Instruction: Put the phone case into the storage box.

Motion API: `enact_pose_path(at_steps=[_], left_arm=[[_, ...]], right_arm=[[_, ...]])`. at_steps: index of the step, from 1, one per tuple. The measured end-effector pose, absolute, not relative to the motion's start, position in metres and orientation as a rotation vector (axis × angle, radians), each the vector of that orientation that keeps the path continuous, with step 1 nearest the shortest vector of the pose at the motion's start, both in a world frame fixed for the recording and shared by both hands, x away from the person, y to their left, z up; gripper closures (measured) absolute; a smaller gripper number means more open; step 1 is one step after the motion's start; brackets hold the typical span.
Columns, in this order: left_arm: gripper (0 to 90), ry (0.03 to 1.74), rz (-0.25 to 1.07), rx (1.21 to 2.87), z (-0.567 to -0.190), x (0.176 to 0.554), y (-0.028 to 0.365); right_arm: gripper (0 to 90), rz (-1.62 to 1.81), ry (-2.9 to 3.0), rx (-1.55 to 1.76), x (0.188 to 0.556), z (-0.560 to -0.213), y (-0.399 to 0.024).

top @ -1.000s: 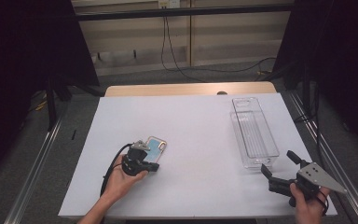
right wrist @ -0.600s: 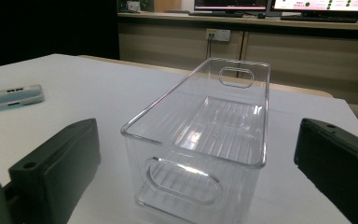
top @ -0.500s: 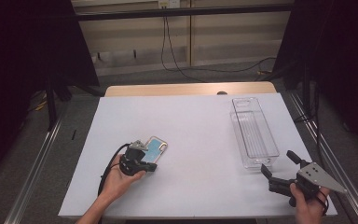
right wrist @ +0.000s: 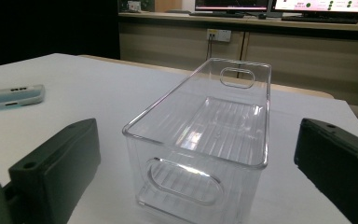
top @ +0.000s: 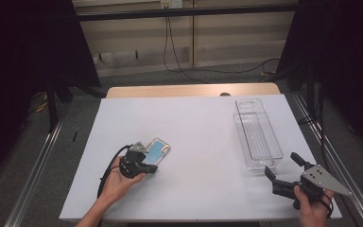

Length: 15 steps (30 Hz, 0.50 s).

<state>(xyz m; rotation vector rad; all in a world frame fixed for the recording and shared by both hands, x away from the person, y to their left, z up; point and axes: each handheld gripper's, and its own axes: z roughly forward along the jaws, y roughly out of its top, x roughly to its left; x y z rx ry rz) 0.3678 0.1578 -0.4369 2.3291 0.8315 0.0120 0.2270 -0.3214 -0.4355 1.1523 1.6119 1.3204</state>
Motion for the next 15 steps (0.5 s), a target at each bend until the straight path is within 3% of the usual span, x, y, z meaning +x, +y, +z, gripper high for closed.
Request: enact_pose_path(at_steps=[15], left_arm=[[90.0,0.787,0.14,2.174,-0.42,0.361,0.165]], right_arm=[[0.0,1.326,1.602,1.158,0.227,-0.435,-0.322]])
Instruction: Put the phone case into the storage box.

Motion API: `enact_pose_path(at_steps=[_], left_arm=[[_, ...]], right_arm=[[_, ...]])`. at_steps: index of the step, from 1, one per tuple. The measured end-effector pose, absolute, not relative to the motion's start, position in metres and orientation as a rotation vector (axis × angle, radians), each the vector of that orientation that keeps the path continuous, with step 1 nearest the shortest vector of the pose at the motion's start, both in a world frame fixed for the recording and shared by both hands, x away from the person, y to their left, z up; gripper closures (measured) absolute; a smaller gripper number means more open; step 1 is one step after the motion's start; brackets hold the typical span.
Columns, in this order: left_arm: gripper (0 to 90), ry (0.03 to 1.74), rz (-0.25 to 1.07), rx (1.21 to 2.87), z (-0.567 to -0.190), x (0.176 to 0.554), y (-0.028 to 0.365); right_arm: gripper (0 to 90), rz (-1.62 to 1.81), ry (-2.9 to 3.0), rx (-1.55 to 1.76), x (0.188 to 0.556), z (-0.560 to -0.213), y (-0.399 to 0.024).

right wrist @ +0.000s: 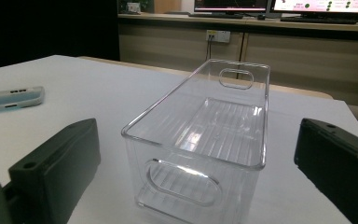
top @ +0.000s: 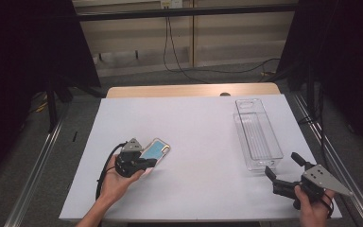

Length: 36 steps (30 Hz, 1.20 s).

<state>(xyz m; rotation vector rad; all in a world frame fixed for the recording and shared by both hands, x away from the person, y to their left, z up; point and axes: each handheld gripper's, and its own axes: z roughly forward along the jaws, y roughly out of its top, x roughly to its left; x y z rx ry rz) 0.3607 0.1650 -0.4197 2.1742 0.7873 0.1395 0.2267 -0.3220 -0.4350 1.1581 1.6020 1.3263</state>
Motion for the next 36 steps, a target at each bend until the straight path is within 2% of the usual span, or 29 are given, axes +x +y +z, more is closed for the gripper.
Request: enact_pose_path(at_steps=[7,8,9,13,17,19,21,22,23,24,26,29,32,36], left_arm=[[81.1,0.783,0.188,2.125,-0.414,0.357,0.172],[75.9,0.785,0.185,2.116,-0.413,0.357,0.172],[75.9,0.783,0.184,2.107,-0.412,0.356,0.172],[61.6,0.781,0.207,2.093,-0.41,0.351,0.174],[57.3,0.807,0.224,2.088,-0.413,0.349,0.179],[44.6,0.835,0.24,2.077,-0.413,0.35,0.183],[38.6,0.847,0.243,2.053,-0.412,0.351,0.186],[29.1,0.851,0.255,2.041,-0.411,0.351,0.187],[29.1,0.859,0.264,2.03,-0.41,0.351,0.188],[23.8,0.857,0.271,2.024,-0.41,0.351,0.189],[21.4,0.883,0.264,2.004,-0.41,0.352,0.191],[11.2,0.906,0.298,1.99,-0.41,0.352,0.194],[5.5,0.911,0.3,1.989,-0.411,0.352,0.201],[3.9,0.904,0.299,1.996,-0.412,0.353,0.21]], right_arm=[[0.0,1.326,1.602,1.151,0.226,-0.434,-0.322],[0.0,1.329,1.602,1.152,0.227,-0.434,-0.322],[0.0,1.329,1.602,1.152,0.227,-0.434,-0.322],[0.0,1.328,1.599,1.145,0.226,-0.434,-0.322],[0.0,1.328,1.598,1.147,0.226,-0.434,-0.322],[0.0,1.33,1.601,1.148,0.227,-0.434,-0.322],[0.0,1.33,1.602,1.145,0.226,-0.434,-0.322],[0.0,1.329,1.598,1.147,0.226,-0.434,-0.322],[0.0,1.329,1.598,1.147,0.226,-0.434,-0.322],[0.0,1.329,1.597,1.149,0.226,-0.434,-0.323],[0.0,1.329,1.596,1.149,0.226,-0.434,-0.323],[0.0,1.329,1.599,1.15,0.226,-0.434,-0.323],[0.0,1.331,1.601,1.144,0.226,-0.433,-0.322],[0.0,1.33,1.599,1.15,0.226,-0.434,-0.323]])
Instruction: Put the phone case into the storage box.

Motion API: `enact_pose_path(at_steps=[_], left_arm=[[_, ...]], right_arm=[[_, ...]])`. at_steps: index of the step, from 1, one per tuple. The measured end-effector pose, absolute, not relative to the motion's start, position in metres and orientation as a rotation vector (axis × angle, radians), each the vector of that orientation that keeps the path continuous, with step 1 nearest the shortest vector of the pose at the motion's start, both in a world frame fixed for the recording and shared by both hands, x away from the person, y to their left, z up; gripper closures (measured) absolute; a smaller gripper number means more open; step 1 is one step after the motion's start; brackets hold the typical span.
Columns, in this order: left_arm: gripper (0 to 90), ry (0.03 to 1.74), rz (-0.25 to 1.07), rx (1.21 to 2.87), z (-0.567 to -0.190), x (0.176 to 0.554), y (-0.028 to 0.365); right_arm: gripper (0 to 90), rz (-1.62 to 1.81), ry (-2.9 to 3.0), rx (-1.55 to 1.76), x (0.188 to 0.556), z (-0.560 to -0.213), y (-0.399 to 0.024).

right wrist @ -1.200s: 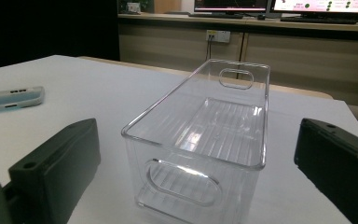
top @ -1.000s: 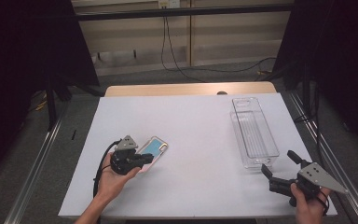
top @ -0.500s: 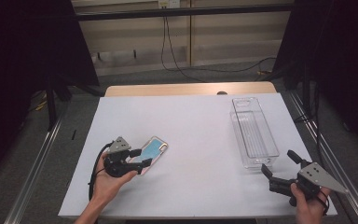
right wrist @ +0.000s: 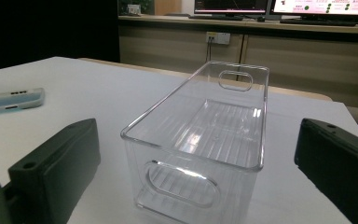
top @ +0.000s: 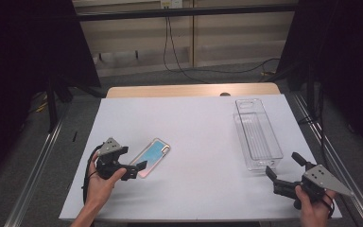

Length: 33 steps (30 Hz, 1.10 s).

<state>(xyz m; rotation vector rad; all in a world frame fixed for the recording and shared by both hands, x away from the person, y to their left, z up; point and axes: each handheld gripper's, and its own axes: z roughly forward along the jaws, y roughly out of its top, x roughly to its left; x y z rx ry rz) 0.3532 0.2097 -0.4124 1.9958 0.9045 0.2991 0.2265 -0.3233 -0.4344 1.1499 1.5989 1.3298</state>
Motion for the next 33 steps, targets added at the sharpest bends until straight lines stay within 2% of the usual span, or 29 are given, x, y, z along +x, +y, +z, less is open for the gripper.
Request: enact_pose_path(at_steps=[3,8,13,16,18,21,25,33], left_arm=[[3.8,0.937,0.339,2.018,-0.414,0.359,0.213],[3.8,1.018,0.318,2.029,-0.421,0.372,0.214],[5.0,1.01,0.303,2.039,-0.416,0.382,0.209],[5.0,1.011,0.324,2.1,-0.416,0.387,0.203],[5.0,1.018,0.289,2.152,-0.416,0.392,0.2],[5.0,1.026,0.308,2.161,-0.415,0.398,0.196],[5.2,1.012,0.291,2.197,-0.416,0.407,0.189],[6.2,0.929,0.167,2.316,-0.425,0.415,0.174]], right_arm=[[0.0,1.328,1.6,1.15,0.227,-0.434,-0.323],[0.0,1.326,1.603,1.147,0.226,-0.434,-0.321],[0.0,1.328,1.604,1.154,0.227,-0.435,-0.322],[0.0,1.328,1.604,1.152,0.226,-0.435,-0.322],[0.0,1.327,1.603,1.15,0.226,-0.434,-0.321],[0.0,1.326,1.605,1.154,0.227,-0.435,-0.321],[0.0,1.322,1.606,1.155,0.228,-0.435,-0.321],[0.0,1.321,1.609,1.153,0.228,-0.435,-0.321]])
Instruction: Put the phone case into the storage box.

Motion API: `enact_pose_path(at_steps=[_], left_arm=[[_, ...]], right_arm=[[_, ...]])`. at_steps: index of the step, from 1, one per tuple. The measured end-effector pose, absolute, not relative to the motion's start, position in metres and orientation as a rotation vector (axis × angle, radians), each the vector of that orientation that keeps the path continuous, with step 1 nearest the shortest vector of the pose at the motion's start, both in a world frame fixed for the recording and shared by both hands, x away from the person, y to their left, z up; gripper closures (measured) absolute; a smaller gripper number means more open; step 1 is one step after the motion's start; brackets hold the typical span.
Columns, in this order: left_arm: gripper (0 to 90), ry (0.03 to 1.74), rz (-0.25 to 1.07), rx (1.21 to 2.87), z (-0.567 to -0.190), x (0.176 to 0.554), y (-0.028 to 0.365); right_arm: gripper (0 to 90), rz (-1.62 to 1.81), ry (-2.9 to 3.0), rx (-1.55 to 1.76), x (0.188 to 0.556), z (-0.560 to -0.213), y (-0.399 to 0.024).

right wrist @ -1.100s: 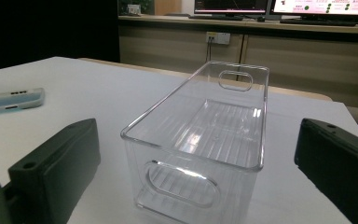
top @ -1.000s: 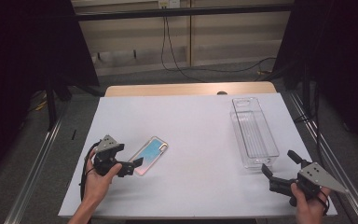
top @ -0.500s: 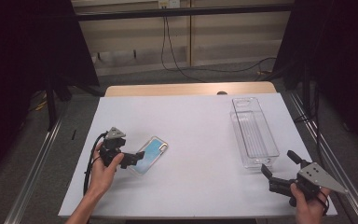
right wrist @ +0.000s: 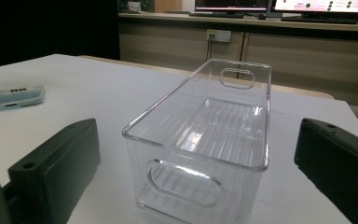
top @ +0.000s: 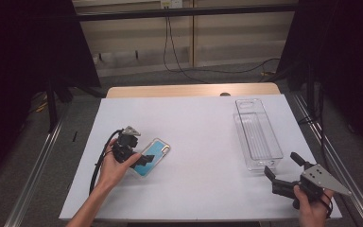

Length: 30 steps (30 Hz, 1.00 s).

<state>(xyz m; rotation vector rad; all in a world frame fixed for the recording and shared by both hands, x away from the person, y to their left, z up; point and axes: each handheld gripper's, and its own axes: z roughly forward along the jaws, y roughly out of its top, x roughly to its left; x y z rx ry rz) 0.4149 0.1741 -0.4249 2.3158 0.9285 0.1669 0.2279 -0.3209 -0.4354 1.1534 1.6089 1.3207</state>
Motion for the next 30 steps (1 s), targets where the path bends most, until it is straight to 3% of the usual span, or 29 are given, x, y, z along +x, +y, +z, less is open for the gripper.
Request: enact_pose_path(at_steps=[12,21,30], left_arm=[[6.5,0.876,0.156,2.44,-0.428,0.417,0.152],[7.1,0.915,0.068,2.453,-0.439,0.419,0.153],[12.2,0.888,0.189,2.505,-0.441,0.412,0.146]], right_arm=[[0.0,1.323,1.609,1.153,0.227,-0.435,-0.321],[0.0,1.326,1.613,1.148,0.227,-0.435,-0.321],[0.0,1.327,1.616,1.145,0.227,-0.435,-0.321]])
